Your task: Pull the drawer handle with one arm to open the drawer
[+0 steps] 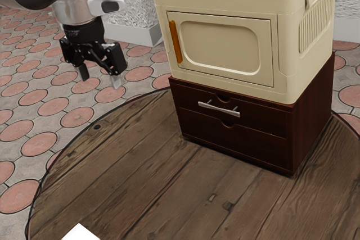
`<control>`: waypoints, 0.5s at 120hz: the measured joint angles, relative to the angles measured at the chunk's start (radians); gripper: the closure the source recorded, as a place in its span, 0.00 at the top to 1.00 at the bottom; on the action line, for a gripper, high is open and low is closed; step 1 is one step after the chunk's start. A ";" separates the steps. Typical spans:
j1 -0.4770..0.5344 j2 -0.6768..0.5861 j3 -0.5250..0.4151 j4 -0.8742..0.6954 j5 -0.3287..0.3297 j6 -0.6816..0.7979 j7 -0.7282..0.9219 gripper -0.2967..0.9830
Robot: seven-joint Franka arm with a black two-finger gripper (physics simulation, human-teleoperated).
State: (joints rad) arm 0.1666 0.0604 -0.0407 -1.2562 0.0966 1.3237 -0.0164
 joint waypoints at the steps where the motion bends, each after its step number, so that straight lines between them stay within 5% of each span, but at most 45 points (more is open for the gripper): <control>1: 0.000 0.000 0.000 0.000 0.000 0.000 0.000 0.77; 18: -0.006 0.000 0.000 0.002 0.000 -0.001 -0.001 0.77; 34: -0.003 -0.027 -0.013 0.196 -0.001 -0.039 -0.002 0.77; 60: -0.027 -0.023 -0.003 0.210 -0.001 -0.072 -0.003 0.77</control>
State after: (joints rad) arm 0.1398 0.0375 -0.0441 -1.0460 0.0960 1.2515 -0.0192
